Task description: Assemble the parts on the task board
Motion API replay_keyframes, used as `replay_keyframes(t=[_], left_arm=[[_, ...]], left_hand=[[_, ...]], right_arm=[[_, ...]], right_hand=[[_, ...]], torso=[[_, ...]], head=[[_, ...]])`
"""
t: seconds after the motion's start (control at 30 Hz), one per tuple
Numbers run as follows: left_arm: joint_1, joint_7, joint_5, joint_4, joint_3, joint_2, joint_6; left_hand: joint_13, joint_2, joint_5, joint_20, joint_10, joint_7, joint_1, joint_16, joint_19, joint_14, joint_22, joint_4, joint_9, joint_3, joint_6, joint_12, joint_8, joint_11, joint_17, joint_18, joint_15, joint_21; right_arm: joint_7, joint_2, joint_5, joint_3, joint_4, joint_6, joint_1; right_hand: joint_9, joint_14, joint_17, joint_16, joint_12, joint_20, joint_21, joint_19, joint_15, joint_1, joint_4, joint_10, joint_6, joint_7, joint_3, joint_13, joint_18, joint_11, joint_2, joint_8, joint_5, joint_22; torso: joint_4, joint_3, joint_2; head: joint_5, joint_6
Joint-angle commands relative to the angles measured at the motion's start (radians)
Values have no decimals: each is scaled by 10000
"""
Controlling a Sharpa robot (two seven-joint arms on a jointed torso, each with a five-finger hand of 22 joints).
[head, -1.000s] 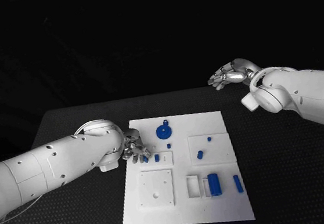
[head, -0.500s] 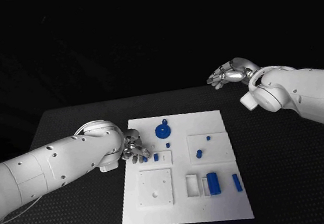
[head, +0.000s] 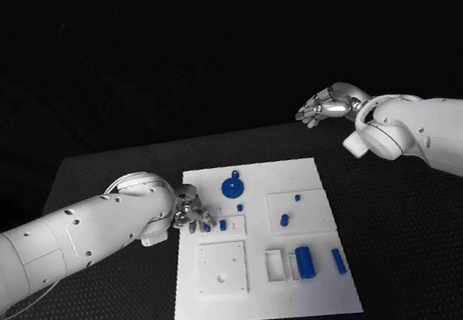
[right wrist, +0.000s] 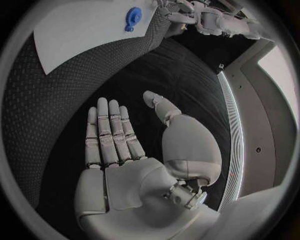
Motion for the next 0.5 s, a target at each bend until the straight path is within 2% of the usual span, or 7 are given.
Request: replay_keyframes(t=[0.03, 0.2, 0.33, 0.47, 0.5], left_arm=[[-19, -424, -59, -7, -9, -43, -286], [-18, -509, 156, -62, -3, -173, -438], [-15, -443, 496, -74, 2, -238, -637], [-14, -358, 1087, -106, 7, -237, -851], [-14, -324, 1208, -105, 8, -259, -938]], left_hand=[[29, -211, -361, -1158, -93, -7, -322, -14, -32, 6, 89, 355, 5, 10, -107, 60, -75, 0, -16, 76, -48, -52], [100, -481, -586, -1184, -135, -21, -535, 11, -13, 11, 100, 905, 41, 84, -153, 163, -40, -23, -8, 97, -74, -61], [136, -584, -661, -1195, -127, -31, -645, 34, 8, 28, 107, 1175, 70, 97, -141, 225, -1, -28, 2, 106, -83, -54], [140, -603, -676, -1198, -128, -31, -652, 36, 12, 29, 107, 1213, 74, 104, -143, 233, 3, -33, 2, 109, -84, -53], [141, -668, -804, -1197, -133, -31, -709, 34, 13, 28, 105, 1279, 76, 94, -148, 234, 3, -33, 2, 108, -84, -55]], right_arm=[[53, -1, 11, 1, 13, 49, -6], [53, -7, 11, 1, 10, 39, -24], [53, -9, 11, 1, 10, 38, -36], [54, -7, 11, 1, 18, 40, -48], [54, -7, 11, 1, 25, 44, -51]], right_hand=[[-15, -50, 11, -57, -41, 24, -52, 14, -7, -5, 46, 63, -98, -1, -36, -15, -143, 7, 53, 58, 46, 18], [-20, -54, 14, -63, -44, 23, -62, 12, -3, -1, 42, 57, -111, 3, -36, -17, -142, 12, 43, 52, 50, 24], [-23, -59, 16, -69, -46, 23, -70, 9, 1, 3, 39, 53, -118, 6, -36, -17, -143, 15, 38, 50, 52, 29], [-24, -60, 16, -70, -47, 23, -71, 8, 1, 3, 39, 52, -119, 6, -36, -17, -143, 15, 38, 49, 52, 29], [-24, -60, 16, -70, -47, 23, -71, 8, 1, 3, 39, 52, -120, 7, -36, -18, -143, 16, 38, 49, 53, 29]], torso=[[-4, -4, 2], [-2, -8, 4], [-5, -10, -1], [5, -8, 1], [4, -11, 1]], head=[[-2, 24], [-29, 56], [-38, 58], [-54, 73], [-57, 83]])
